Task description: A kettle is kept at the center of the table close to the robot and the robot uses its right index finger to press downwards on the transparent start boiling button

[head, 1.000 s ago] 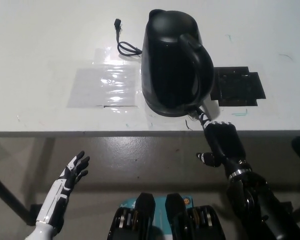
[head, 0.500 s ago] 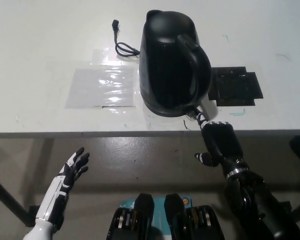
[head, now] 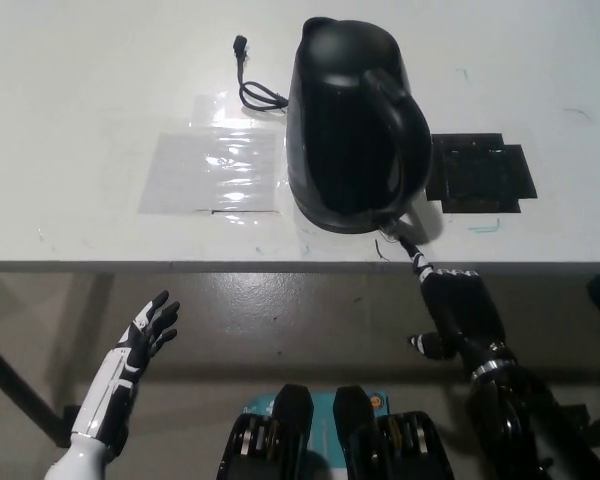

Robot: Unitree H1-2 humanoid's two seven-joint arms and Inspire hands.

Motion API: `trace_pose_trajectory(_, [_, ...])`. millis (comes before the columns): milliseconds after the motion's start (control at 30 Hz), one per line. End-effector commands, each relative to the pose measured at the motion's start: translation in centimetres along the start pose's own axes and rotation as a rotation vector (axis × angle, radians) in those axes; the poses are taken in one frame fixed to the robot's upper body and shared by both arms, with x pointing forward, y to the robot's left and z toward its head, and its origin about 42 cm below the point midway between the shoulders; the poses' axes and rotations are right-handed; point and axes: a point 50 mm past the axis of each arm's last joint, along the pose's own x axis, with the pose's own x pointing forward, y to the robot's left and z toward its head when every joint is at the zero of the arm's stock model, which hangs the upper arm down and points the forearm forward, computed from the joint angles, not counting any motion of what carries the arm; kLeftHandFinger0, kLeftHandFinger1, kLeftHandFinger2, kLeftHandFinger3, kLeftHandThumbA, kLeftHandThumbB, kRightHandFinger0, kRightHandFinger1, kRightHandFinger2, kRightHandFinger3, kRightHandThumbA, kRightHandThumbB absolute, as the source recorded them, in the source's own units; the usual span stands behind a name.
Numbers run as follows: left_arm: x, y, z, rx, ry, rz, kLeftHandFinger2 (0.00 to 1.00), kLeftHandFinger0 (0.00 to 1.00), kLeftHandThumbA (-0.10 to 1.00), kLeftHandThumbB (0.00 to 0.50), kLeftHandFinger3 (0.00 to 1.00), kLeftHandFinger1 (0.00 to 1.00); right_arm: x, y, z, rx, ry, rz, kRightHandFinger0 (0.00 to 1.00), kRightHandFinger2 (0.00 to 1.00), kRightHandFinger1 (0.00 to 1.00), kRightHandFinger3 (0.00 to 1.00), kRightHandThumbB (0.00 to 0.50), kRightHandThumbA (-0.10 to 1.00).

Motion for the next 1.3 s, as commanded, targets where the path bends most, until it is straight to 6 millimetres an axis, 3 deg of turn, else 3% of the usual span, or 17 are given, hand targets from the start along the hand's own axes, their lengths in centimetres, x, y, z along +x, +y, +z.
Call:
trace_pose_trajectory(0, [0.2,0.6,0.6,0.027,-0.045,-0.022,1.0,1.0,1.0,0.307,1.0,1.0,-1.0,-2.3,0.2,0.03,-0.024,-0.043,0.0,0.0,0.0,1.0,0.25,1.0])
trace_pose_trajectory(133, [0.3,0.5,0.6,0.02,-0.045,-0.024,1.0,1.0,1.0,0.302,1.0,1.0,-2.3,-4.6,1.0,0.098,-0.111,-0.17,0.0,0.0,0.0,1.0,0.242,1.0])
trace_pose_trajectory(167, [0.3,0.5,0.6,0.018,-0.042,-0.025,1.0,1.0,1.0,0.3,1.0,1.0,-2.6,-5.3,1.2,0.115,-0.122,-0.181,0.04,0.17,0.09,1.0,0.251,1.0])
trace_pose_trajectory(200, [0.3,0.5,0.6,0.025,-0.041,-0.022,1.0,1.0,1.0,0.3,1.0,1.0,-3.1,-5.9,1.4,0.13,-0.135,-0.19,0.29,0.49,0.36,1.0,0.26,1.0])
trace_pose_trajectory(233, [0.3,0.5,0.5,0.027,-0.04,-0.022,1.0,1.0,1.0,0.307,1.0,1.0,-3.8,-6.7,1.7,0.149,-0.156,-0.188,0.77,0.9,0.77,1.0,0.269,1.0])
trace_pose_trajectory(267, [0.3,0.5,0.5,0.028,-0.042,-0.025,1.0,1.0,1.0,0.306,1.0,1.0,-4.3,-7.1,1.9,0.166,-0.169,-0.192,1.0,1.0,0.96,1.0,0.285,1.0])
trace_pose_trajectory(300, [0.2,0.4,0.4,0.028,-0.042,-0.028,1.0,1.0,1.0,0.304,1.0,1.0,-5.2,-7.6,2.1,0.186,-0.197,-0.214,1.0,1.0,1.0,1.0,0.307,1.0])
trace_pose_trajectory(533, [0.4,0.6,0.6,0.017,-0.04,-0.023,1.0,1.0,1.0,0.291,1.0,1.0,-10.7,-8.7,2.4,0.35,-0.363,-0.396,1.0,1.0,1.0,1.0,0.274,1.0])
trace_pose_trajectory(700, [0.1,0.5,0.1,0.039,-0.035,-0.03,1.0,1.0,1.0,0.309,1.0,1.0,-14.7,-8.0,1.3,0.487,-0.394,-0.476,1.0,1.0,1.0,1.0,0.325,1.0])
trace_pose_trajectory(800, [-0.3,0.3,0.0,0.031,-0.024,-0.025,1.0,1.0,1.0,0.314,1.0,1.0,-16.3,-7.1,0.2,0.524,-0.385,-0.488,1.0,1.0,1.0,1.0,0.293,1.0])
trace_pose_trajectory(933, [-0.6,0.1,-0.3,0.023,-0.023,-0.025,1.0,1.0,1.0,0.302,1.0,1.0,-17.3,-5.6,-1.4,0.549,-0.349,-0.503,1.0,1.0,1.0,1.0,0.275,1.0])
trace_pose_trajectory(967, [-0.7,0.1,-0.3,0.031,-0.017,-0.023,1.0,1.0,1.0,0.323,1.0,1.0,-17.6,-5.1,-1.9,0.554,-0.332,-0.503,1.0,1.0,1.0,1.0,0.276,1.0])
trace_pose_trajectory(1100, [-1.5,-0.2,-0.8,0.022,-0.006,-0.029,1.0,1.0,1.0,0.324,1.0,1.0,-18.3,-3.5,-3.2,0.582,-0.269,-0.488,1.0,1.0,1.0,1.0,0.275,1.0])
trace_pose_trajectory(1267, [-2.9,-0.6,-1.4,0.013,0.03,-0.017,1.0,1.0,1.0,0.32,1.0,1.0,-18.5,-1.5,-4.1,0.614,-0.207,-0.466,1.0,1.0,1.0,1.0,0.258,1.0])
